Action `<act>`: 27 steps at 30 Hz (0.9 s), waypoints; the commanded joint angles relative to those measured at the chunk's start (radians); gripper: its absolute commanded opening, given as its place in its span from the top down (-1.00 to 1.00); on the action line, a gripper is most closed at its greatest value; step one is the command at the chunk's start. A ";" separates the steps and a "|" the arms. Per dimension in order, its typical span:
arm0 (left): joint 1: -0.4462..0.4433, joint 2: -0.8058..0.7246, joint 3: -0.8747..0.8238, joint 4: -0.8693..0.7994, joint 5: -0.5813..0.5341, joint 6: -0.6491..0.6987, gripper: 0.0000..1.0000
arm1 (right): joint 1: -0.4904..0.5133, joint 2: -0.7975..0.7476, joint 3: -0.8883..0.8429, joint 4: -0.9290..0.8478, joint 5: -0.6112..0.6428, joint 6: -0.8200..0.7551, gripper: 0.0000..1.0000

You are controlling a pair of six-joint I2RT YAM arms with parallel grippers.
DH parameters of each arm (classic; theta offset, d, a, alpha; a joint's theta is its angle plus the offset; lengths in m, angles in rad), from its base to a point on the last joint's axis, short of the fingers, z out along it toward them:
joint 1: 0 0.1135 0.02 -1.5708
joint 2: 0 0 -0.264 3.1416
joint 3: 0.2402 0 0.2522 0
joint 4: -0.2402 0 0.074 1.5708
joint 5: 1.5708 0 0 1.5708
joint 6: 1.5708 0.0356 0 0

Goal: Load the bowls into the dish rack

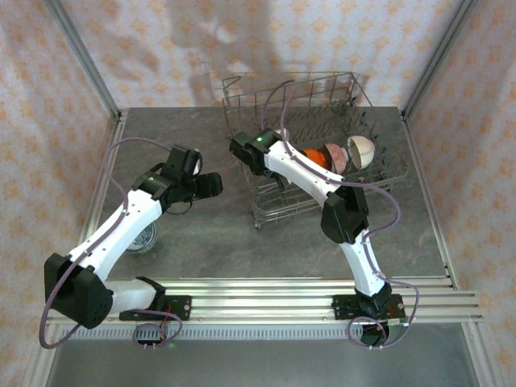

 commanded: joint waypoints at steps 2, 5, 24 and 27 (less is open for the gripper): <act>0.049 -0.056 0.008 -0.118 -0.082 0.013 -0.50 | -0.024 -0.071 -0.024 0.077 -0.049 -0.123 -0.62; 0.093 -0.085 0.021 -0.180 -0.128 0.018 -0.56 | -0.039 -0.093 -0.063 0.110 -0.086 -0.170 -0.69; 0.447 -0.137 -0.003 -0.490 -0.149 -0.011 -0.60 | -0.056 -0.423 -0.367 0.318 -0.134 -0.303 -0.72; 0.482 -0.121 -0.035 -0.469 -0.133 0.027 -0.56 | -0.062 -0.471 -0.433 0.354 -0.144 -0.281 -0.72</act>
